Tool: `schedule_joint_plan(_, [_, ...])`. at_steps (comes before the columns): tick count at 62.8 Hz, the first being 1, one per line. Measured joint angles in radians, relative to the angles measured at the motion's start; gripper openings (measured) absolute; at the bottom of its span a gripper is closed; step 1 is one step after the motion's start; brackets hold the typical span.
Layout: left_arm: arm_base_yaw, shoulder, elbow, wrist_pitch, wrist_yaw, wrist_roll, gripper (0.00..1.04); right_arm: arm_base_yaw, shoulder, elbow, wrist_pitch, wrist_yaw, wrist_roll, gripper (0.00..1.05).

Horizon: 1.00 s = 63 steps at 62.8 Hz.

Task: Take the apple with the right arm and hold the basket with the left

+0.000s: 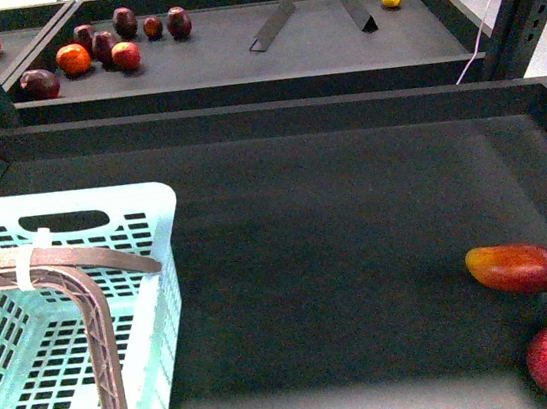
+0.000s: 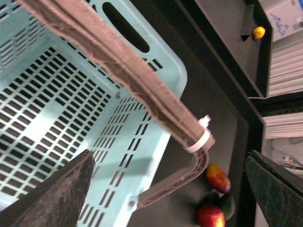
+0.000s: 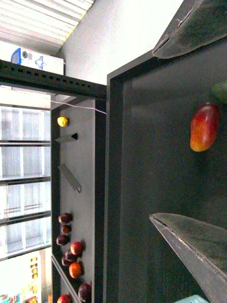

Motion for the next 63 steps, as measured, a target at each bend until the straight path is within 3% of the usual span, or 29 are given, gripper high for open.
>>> schedule_joint_plan(17, [0.014, 0.303, 0.116, 0.027, -0.024, -0.241, 0.97, 0.0, 0.0, 0.0, 0.0, 0.0, 0.0, 0.96])
schedule_joint_plan(45, [0.009, 0.525, 0.278, -0.014, -0.125, -0.348, 0.97, 0.0, 0.0, 0.0, 0.0, 0.0, 0.0, 0.96])
schedule_joint_plan(55, [0.029, 0.565, 0.288, -0.04, -0.141, -0.347, 0.71, 0.0, 0.0, 0.0, 0.0, 0.0, 0.0, 0.96])
schedule_joint_plan(63, [0.045, 0.595, 0.318, -0.071, -0.147, -0.349, 0.4, 0.0, 0.0, 0.0, 0.0, 0.0, 0.0, 0.96])
